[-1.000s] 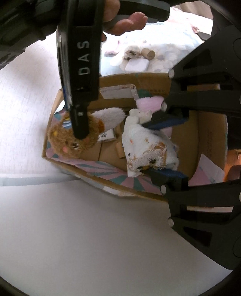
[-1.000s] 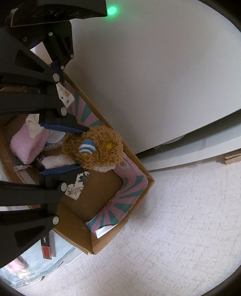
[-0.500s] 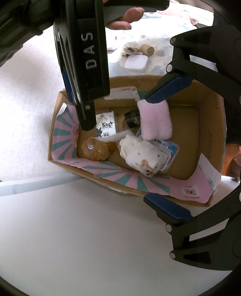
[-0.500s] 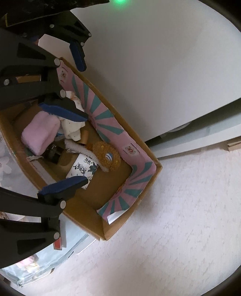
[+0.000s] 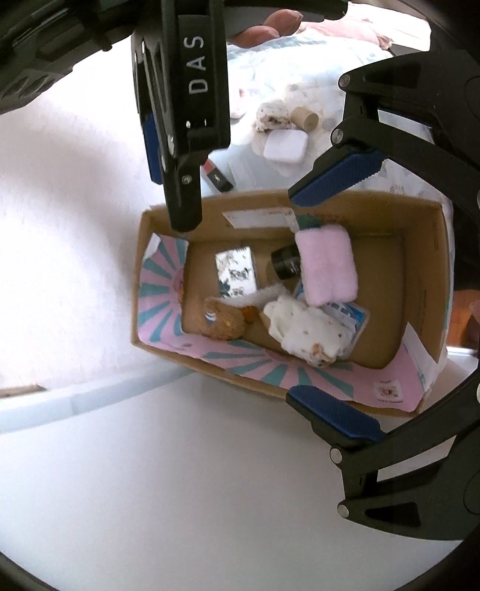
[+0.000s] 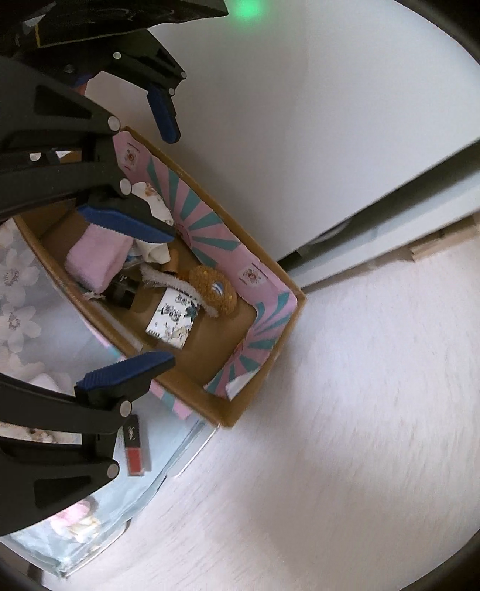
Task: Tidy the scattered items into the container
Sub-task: 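Move both grippers back to the items on the floral tray, then grasp the white spotted cloth with the left gripper while the right grasps the pink puff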
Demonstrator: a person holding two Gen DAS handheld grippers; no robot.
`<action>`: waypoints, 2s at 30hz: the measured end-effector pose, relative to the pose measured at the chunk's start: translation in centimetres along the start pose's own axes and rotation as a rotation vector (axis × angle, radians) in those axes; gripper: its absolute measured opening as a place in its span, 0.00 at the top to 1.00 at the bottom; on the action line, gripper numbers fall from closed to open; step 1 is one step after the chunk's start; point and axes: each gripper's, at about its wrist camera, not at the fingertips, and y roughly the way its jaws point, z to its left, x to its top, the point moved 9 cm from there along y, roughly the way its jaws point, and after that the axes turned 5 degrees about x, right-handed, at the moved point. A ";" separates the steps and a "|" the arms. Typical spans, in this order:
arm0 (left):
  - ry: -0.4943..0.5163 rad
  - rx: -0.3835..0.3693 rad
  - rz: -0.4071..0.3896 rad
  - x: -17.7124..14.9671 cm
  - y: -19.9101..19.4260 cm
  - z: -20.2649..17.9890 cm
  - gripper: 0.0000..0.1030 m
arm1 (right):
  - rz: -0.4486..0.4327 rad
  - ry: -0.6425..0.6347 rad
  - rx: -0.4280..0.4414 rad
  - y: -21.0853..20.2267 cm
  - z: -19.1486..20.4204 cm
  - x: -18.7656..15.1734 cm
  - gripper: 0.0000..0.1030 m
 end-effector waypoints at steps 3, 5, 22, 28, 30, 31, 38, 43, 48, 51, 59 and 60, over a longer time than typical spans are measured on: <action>0.013 -0.009 -0.017 0.6 -0.7 -0.9 0.05 | -0.023 0.023 -0.020 -1.8 -1.3 -0.5 0.45; 0.020 -0.026 -0.028 1.0 -1.3 -1.6 0.05 | -0.034 0.042 -0.039 -2.9 -2.3 -0.9 0.45; 0.137 -0.147 -0.081 4.6 -4.4 -11.1 0.05 | -0.200 0.214 -0.219 -15.2 -15.9 -7.2 0.45; 0.213 -0.181 -0.005 1.9 -1.0 -16.6 0.05 | -0.201 0.266 -0.212 -14.6 -19.8 -11.2 0.45; 0.235 -0.190 0.022 0.8 0.6 -18.5 0.06 | -0.193 0.277 -0.207 -13.8 -20.9 -12.6 0.45; 0.244 -0.195 0.030 0.5 1.3 -19.3 0.06 | -0.184 0.280 -0.206 -13.2 -21.4 -13.3 0.45; 0.436 -0.214 0.027 -2.4 6.6 -26.5 0.06 | -0.144 0.257 -0.146 -8.8 -24.1 -16.7 0.45; 0.489 -0.200 0.029 -3.3 9.6 -29.6 0.06 | -0.089 0.171 -0.161 -5.2 -25.4 -17.7 0.45; 0.523 -0.197 0.059 -3.5 12.0 -31.0 0.10 | -0.074 0.119 -0.127 -2.7 -26.3 -17.8 0.45; 0.533 -0.198 0.078 -3.6 12.9 -31.7 0.21 | -0.067 0.114 -0.092 -1.5 -26.5 -17.6 0.45; 0.500 -0.263 0.124 -4.2 13.4 -32.0 0.56 | -0.080 0.020 -0.066 -1.3 -25.3 -17.0 0.58; 0.496 -0.270 0.127 -4.2 13.3 -32.0 0.62 | -0.078 0.021 -0.066 -1.3 -25.3 -17.0 0.59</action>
